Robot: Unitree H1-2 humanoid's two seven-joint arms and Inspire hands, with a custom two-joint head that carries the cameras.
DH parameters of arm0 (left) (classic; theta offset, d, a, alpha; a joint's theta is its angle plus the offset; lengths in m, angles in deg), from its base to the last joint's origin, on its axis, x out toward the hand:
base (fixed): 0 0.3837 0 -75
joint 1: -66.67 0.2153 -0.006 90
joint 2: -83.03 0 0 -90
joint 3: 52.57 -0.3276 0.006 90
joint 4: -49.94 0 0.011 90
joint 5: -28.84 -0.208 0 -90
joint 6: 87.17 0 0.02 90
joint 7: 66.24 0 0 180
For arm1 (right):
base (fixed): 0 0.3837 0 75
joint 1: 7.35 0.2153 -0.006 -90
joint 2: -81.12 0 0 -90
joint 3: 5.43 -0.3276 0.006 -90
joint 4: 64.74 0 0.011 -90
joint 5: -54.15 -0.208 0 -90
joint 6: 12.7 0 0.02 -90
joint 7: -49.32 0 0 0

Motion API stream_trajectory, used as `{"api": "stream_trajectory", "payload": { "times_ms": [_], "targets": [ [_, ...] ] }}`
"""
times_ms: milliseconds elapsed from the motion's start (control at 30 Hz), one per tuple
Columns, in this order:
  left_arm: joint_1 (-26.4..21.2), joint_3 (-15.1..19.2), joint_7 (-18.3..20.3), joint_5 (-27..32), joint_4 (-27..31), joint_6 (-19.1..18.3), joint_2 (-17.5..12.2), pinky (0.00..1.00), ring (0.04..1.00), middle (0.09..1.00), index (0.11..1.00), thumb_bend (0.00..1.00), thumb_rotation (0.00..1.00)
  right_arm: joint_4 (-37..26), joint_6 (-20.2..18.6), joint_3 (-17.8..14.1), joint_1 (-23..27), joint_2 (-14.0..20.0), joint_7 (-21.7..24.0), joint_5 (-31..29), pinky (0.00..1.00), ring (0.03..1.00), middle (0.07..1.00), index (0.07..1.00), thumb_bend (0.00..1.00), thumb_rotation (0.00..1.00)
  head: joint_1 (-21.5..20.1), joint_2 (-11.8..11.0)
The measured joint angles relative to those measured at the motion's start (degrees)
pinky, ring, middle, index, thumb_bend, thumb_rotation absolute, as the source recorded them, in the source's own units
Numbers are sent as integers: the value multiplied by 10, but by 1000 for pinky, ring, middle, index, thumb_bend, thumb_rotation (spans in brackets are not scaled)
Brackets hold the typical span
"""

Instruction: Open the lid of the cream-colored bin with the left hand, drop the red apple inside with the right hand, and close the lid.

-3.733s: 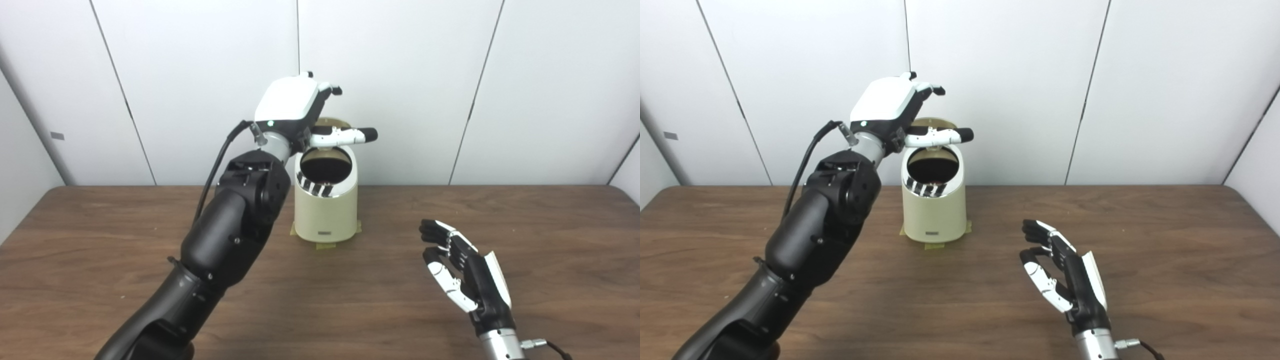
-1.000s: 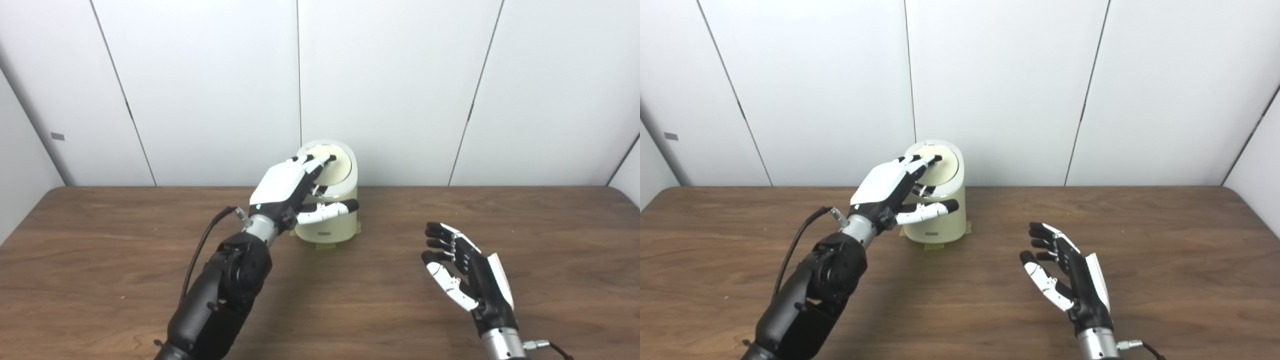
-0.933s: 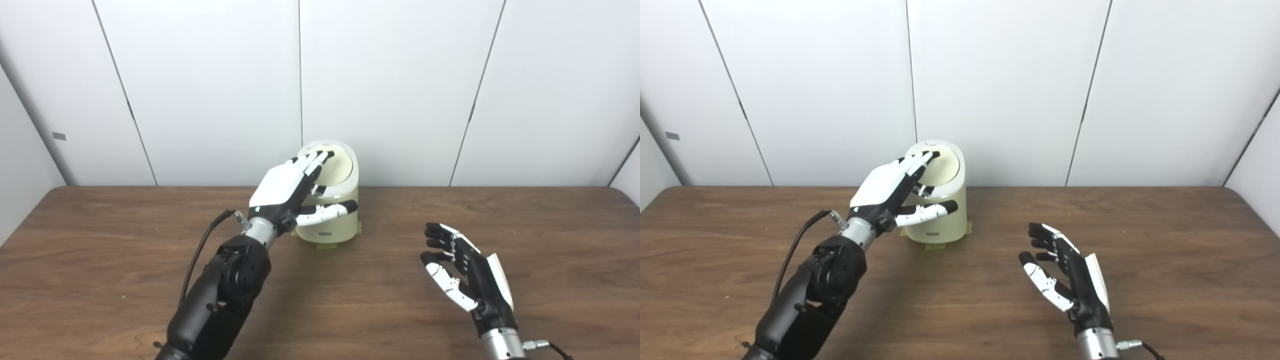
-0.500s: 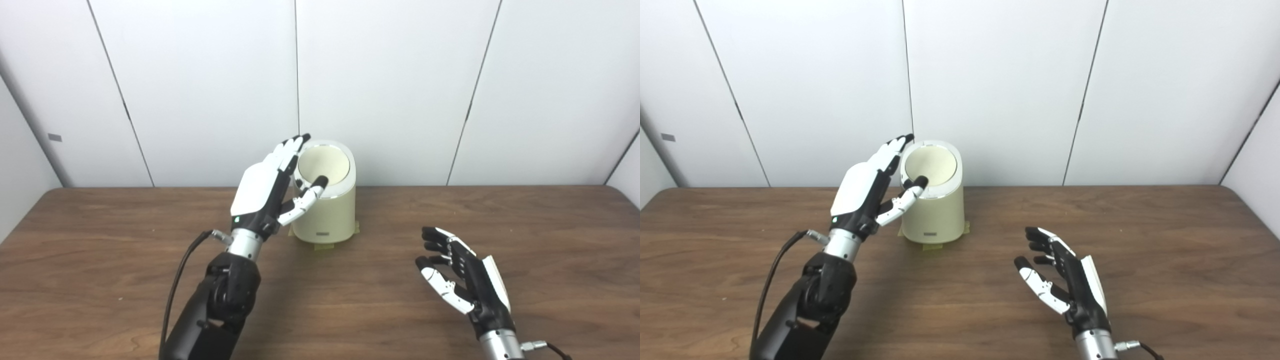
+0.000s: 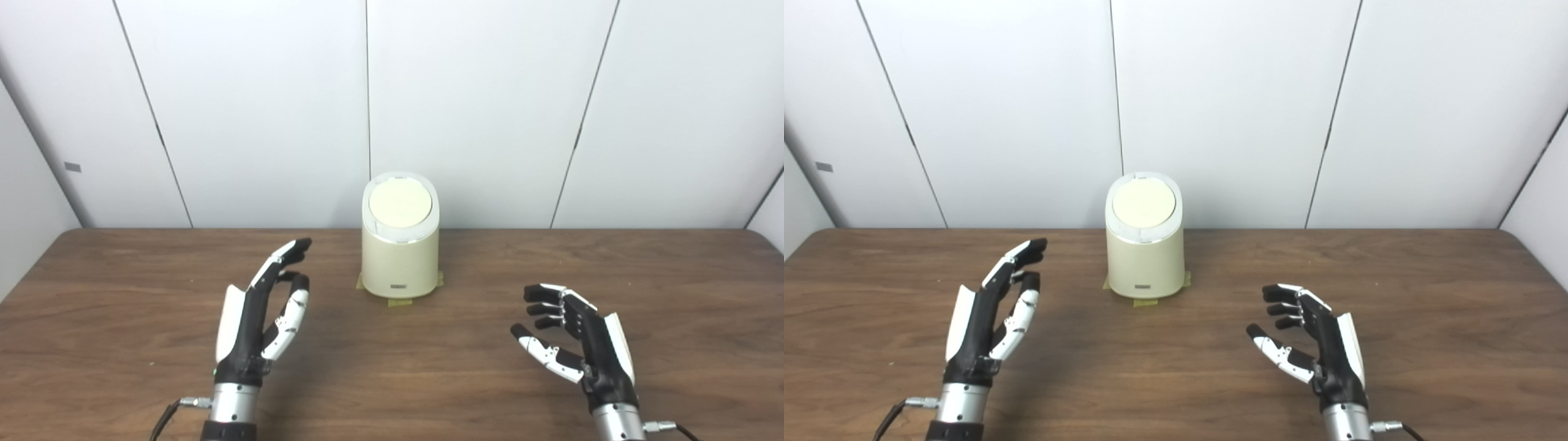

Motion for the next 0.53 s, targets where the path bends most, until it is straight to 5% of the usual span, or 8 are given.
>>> {"api": "stream_trajectory", "payload": {
  "times_ms": [533],
  "targets": [
    [41, 42, 42, 93, 28, 1, -5, 703, 799, 818, 790, 200, 409, 1, 6, -8, 0, -4, -7, -10, 536, 616, 650, 626, 280, 49, 2, 4]
  ]
}}
